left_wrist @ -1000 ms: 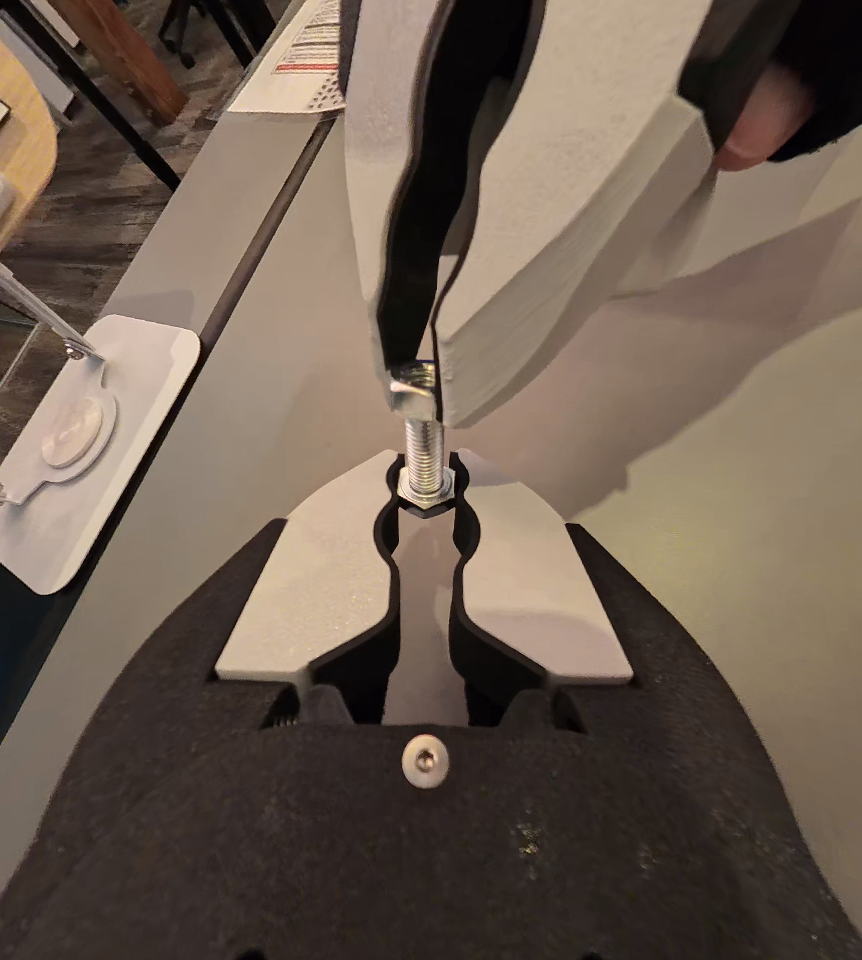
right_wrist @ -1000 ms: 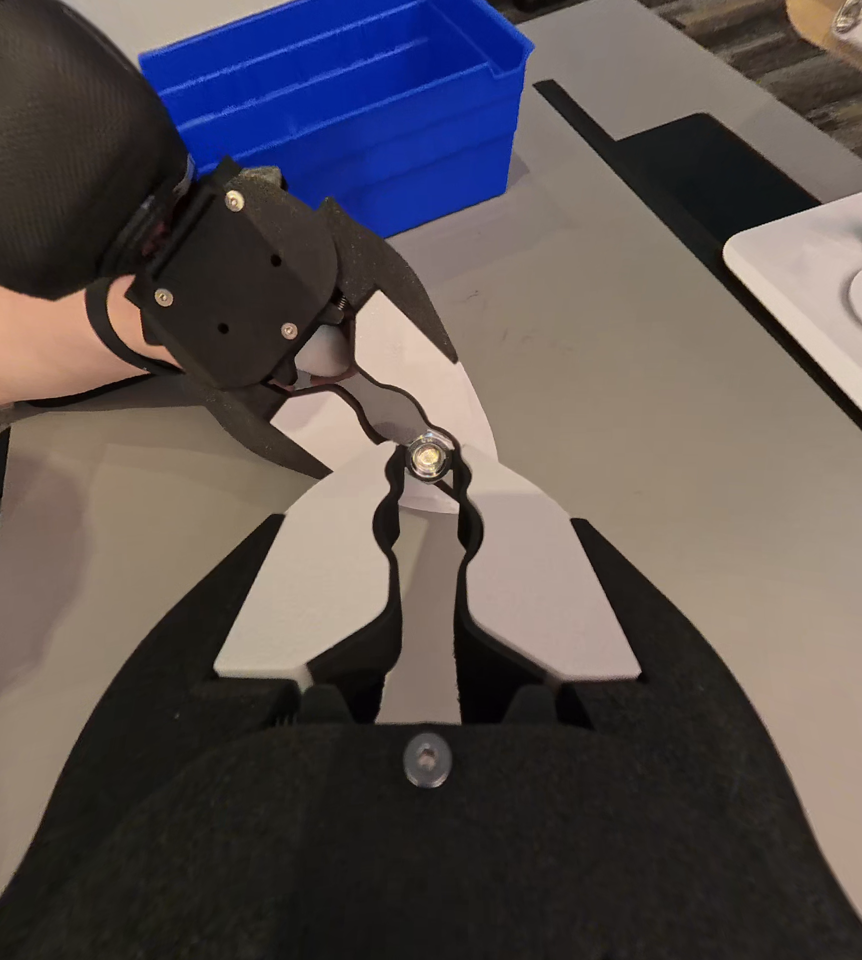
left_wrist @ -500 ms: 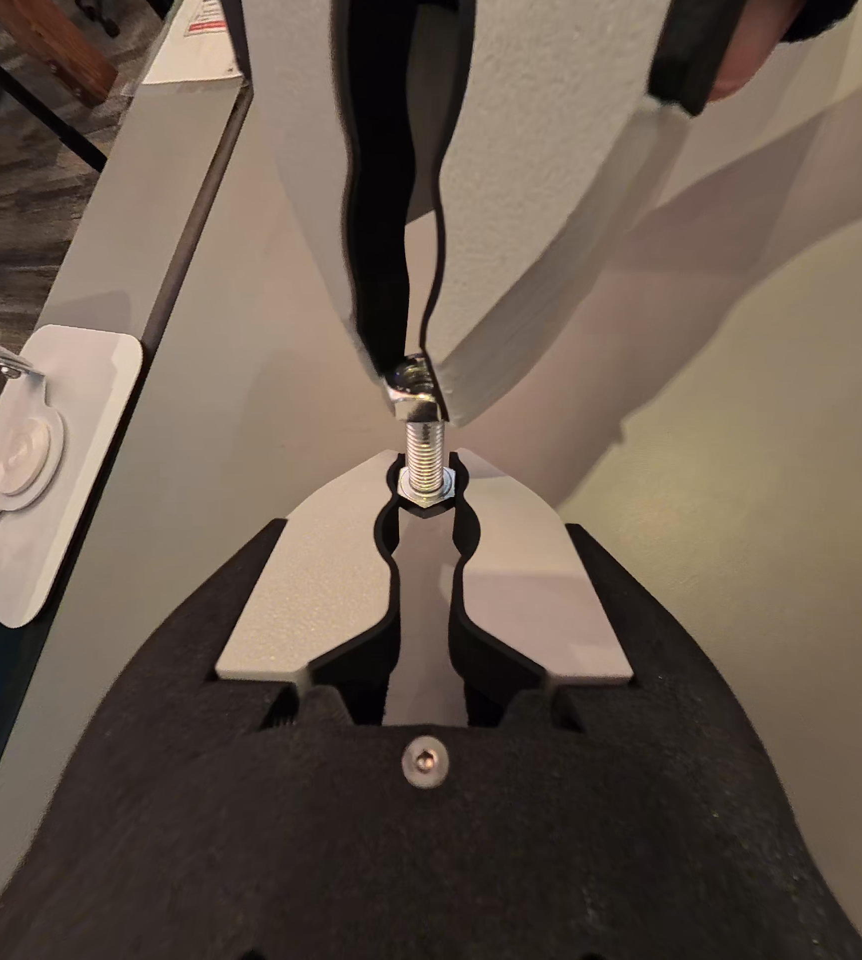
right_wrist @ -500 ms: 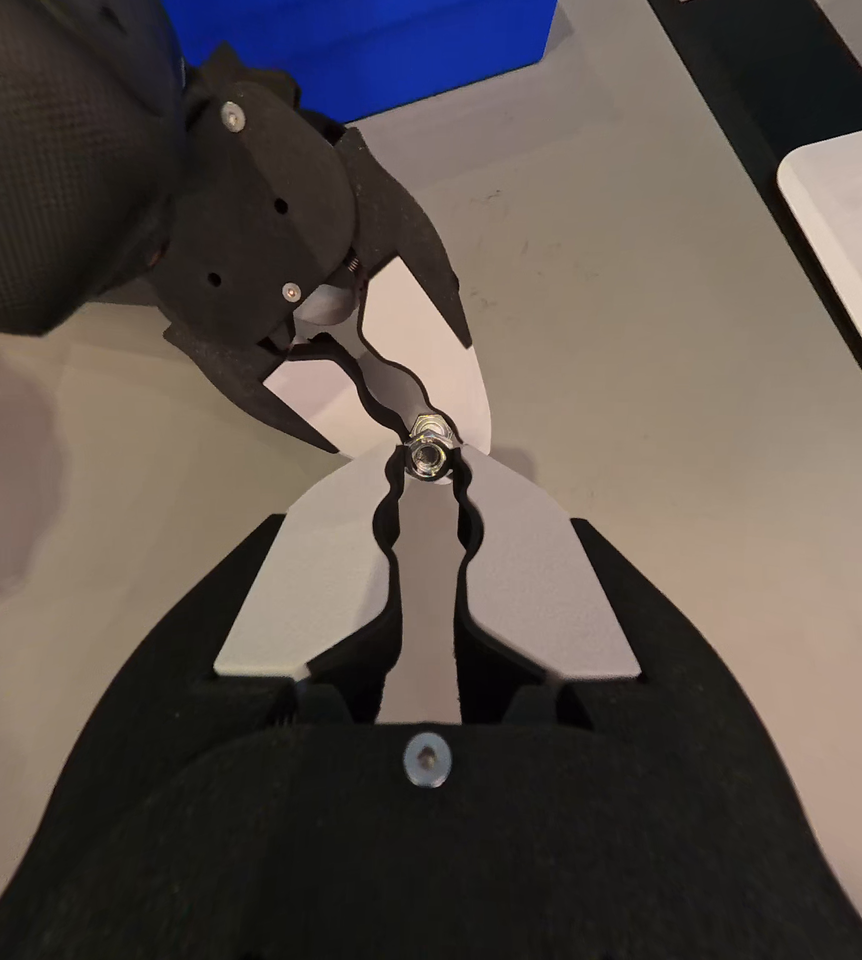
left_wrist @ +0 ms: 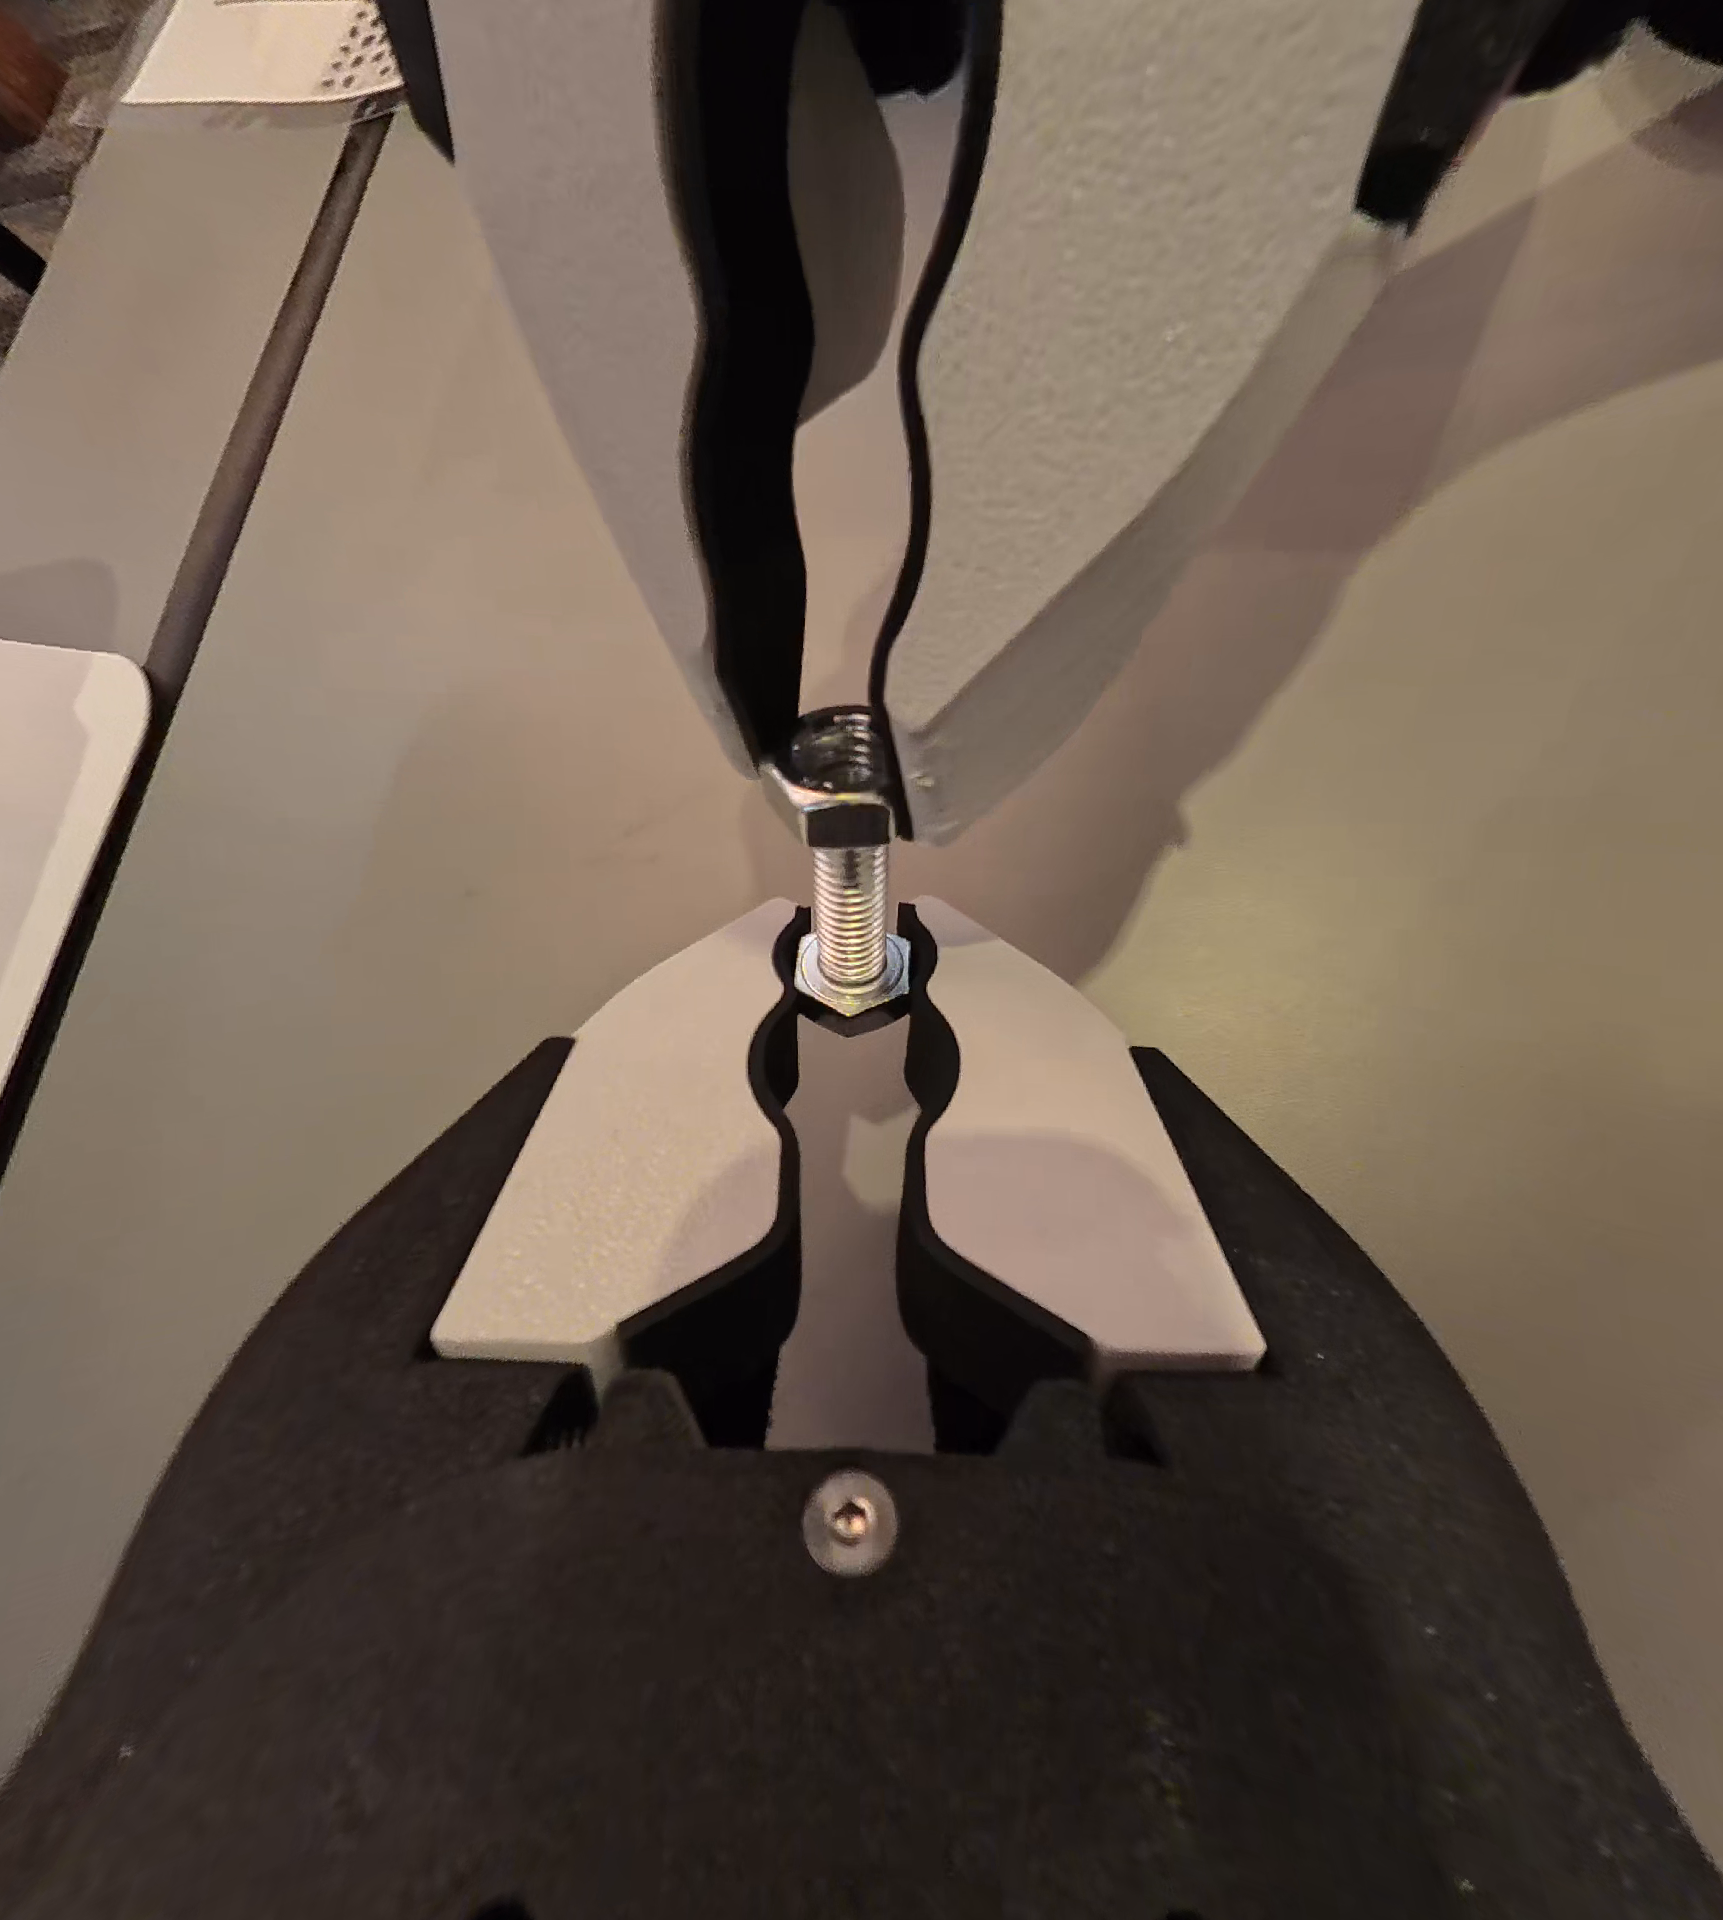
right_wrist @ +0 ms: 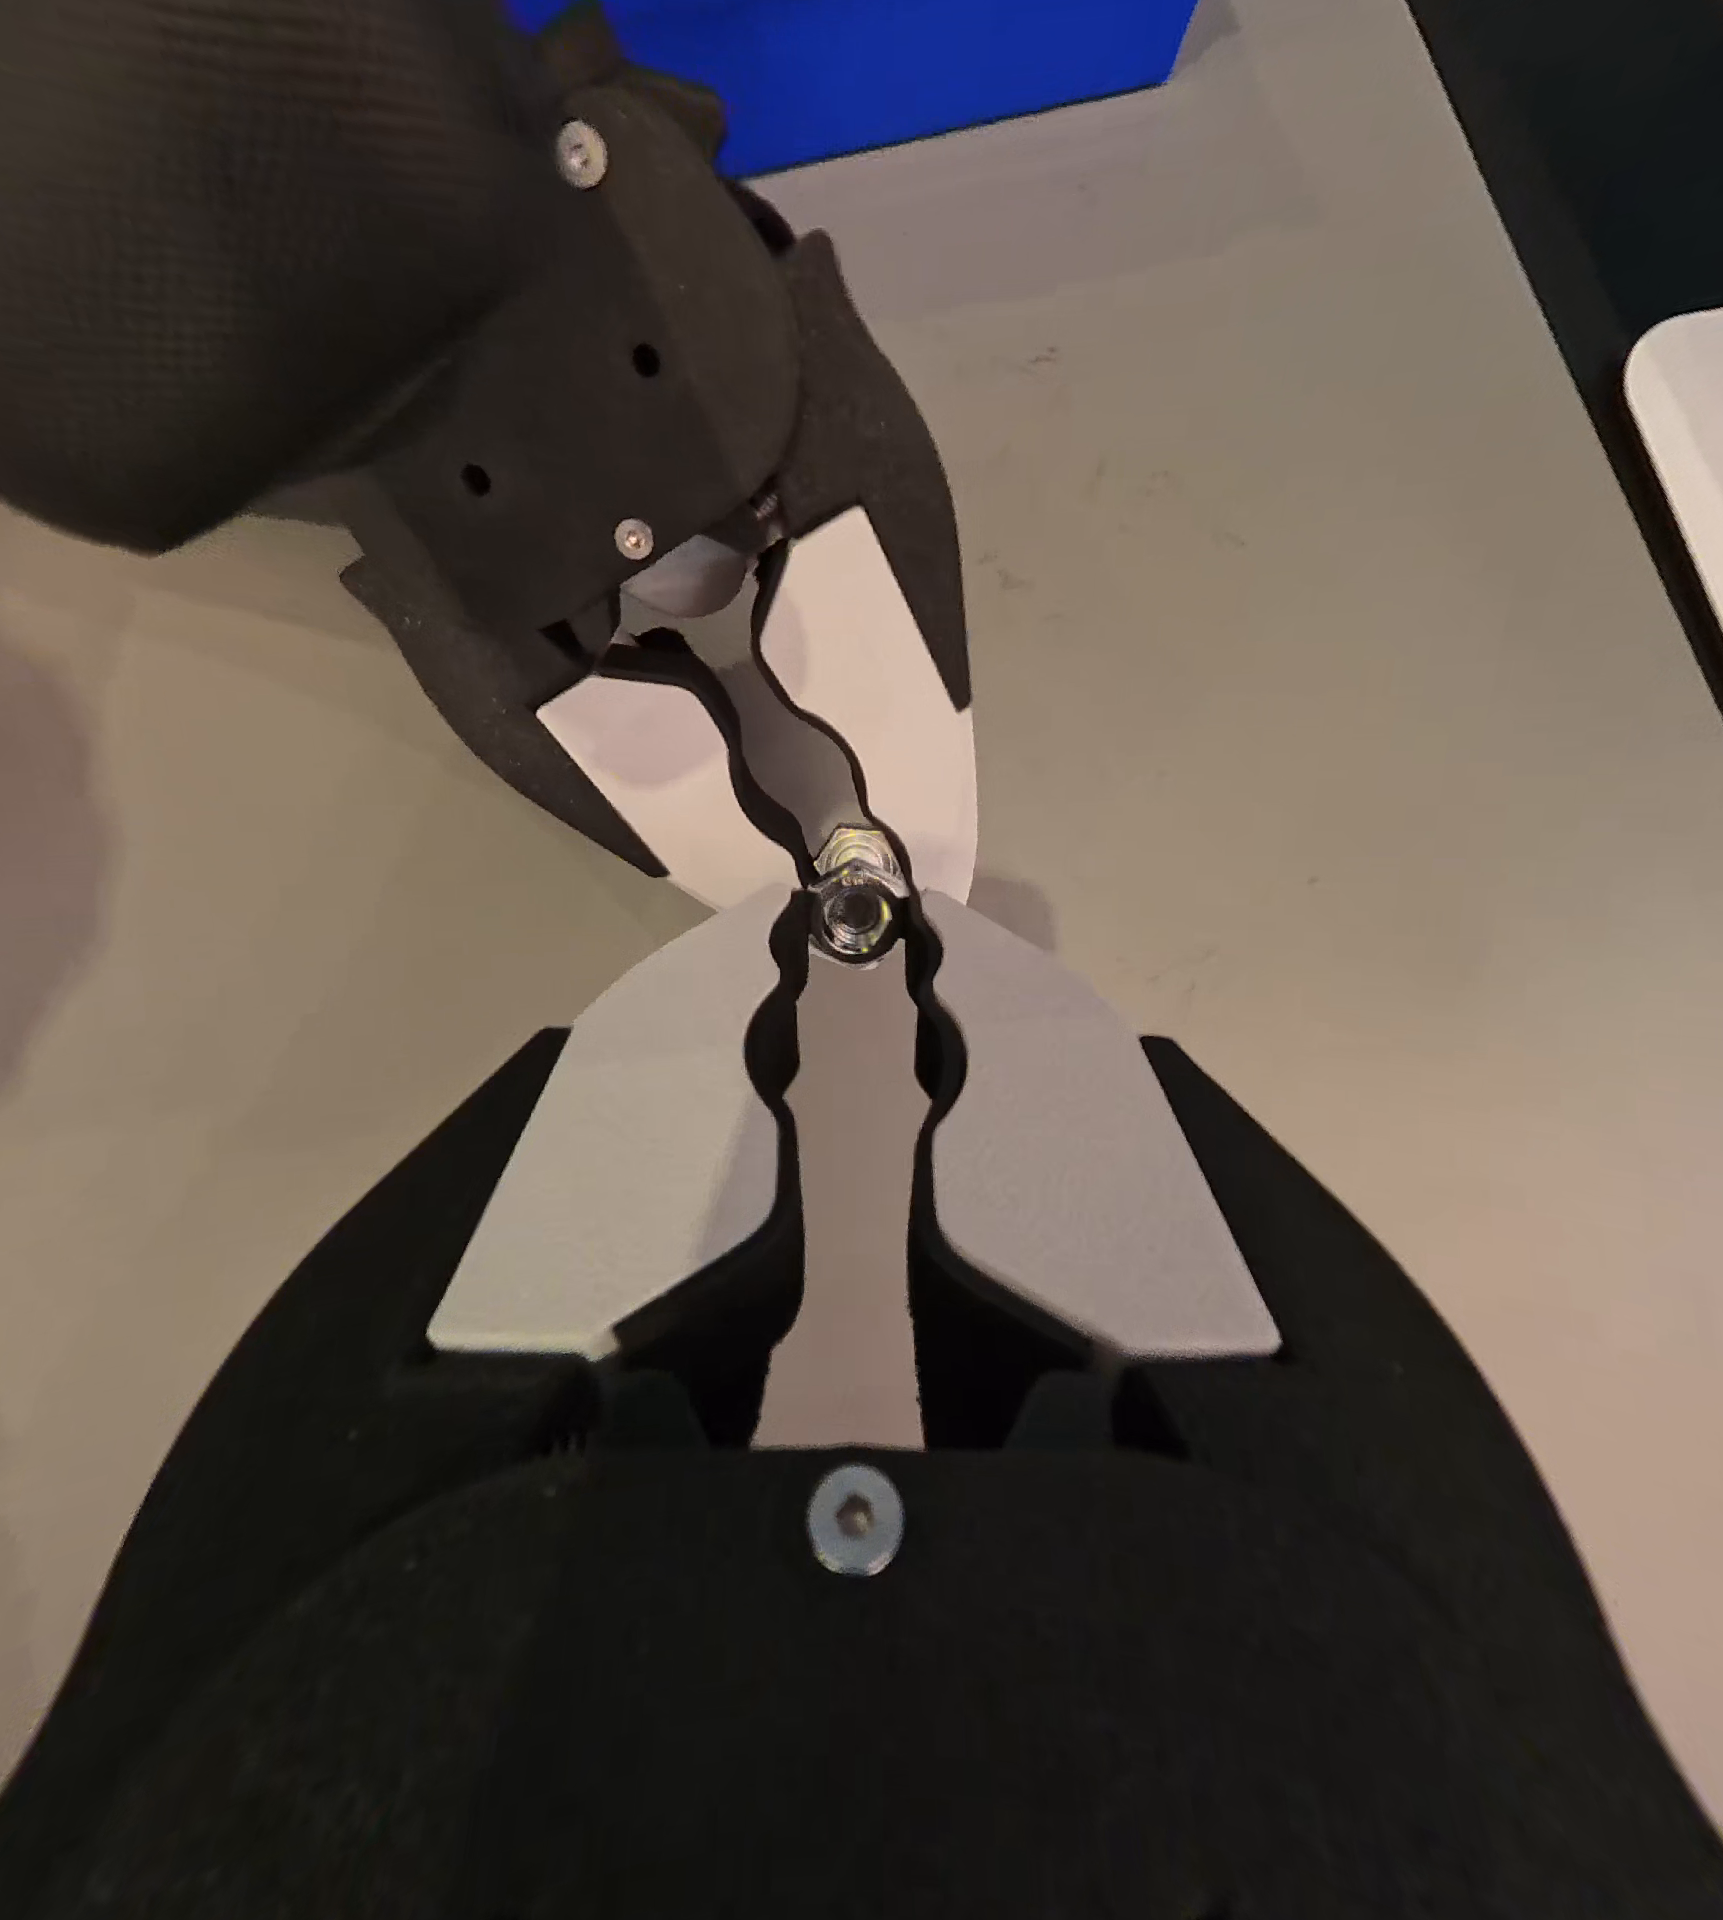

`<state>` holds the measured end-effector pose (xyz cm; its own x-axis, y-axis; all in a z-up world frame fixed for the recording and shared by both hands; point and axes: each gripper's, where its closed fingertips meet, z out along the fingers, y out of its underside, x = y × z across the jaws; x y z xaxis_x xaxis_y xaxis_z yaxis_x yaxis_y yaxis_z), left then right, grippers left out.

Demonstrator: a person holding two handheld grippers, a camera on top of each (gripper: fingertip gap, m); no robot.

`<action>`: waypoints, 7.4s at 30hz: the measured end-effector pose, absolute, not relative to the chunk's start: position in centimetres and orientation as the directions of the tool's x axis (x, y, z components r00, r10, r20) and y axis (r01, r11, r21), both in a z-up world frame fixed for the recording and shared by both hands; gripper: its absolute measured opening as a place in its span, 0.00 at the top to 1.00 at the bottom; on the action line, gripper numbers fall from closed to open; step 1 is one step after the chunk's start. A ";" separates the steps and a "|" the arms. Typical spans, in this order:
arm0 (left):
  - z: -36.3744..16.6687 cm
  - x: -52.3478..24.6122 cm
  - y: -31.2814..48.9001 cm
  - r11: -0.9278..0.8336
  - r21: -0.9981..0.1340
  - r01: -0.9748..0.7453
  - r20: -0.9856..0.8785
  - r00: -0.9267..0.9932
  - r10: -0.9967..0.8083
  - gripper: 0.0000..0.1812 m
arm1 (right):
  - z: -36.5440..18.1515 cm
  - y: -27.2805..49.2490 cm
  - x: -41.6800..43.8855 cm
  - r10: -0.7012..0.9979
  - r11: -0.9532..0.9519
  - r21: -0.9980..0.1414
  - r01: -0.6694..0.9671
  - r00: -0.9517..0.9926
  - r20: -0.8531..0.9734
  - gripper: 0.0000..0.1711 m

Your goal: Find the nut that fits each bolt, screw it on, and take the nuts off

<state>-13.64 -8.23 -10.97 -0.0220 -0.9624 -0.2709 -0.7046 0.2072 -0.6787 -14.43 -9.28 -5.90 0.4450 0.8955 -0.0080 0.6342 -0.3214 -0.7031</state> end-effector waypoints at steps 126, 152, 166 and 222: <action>-7.3 -15.4 -5.9 -0.007 -0.864 -0.503 0.000 0.014 -1.000 0.91 | -5.5 -4.5 -9.1 0.892 -0.162 -0.893 0.420 0.449 0.049 0.90; -8.4 -13.6 -16.3 0.347 -0.802 -0.486 -0.120 -0.438 -0.891 0.92 | -2.7 -16.5 -15.4 0.995 0.104 -0.803 0.587 -0.070 0.077 0.90; -8.1 -13.9 -17.4 0.380 -0.804 -0.457 -0.130 -0.488 -0.863 0.92 | -2.6 -16.9 -16.0 0.985 0.172 -0.798 0.577 -0.106 0.135 0.90; -7.4 -15.1 -4.8 0.028 -0.730 -0.682 -0.295 0.278 -0.914 0.92 | -1.9 -6.1 -15.9 0.694 -0.375 -0.913 0.162 0.702 -0.161 0.90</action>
<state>-15.09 -4.81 -7.36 0.2783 -0.9141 -0.2948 -0.6824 0.0279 -0.7305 -15.86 -6.08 -1.88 0.7018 0.6940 -0.1606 0.1620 -0.3750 -0.9128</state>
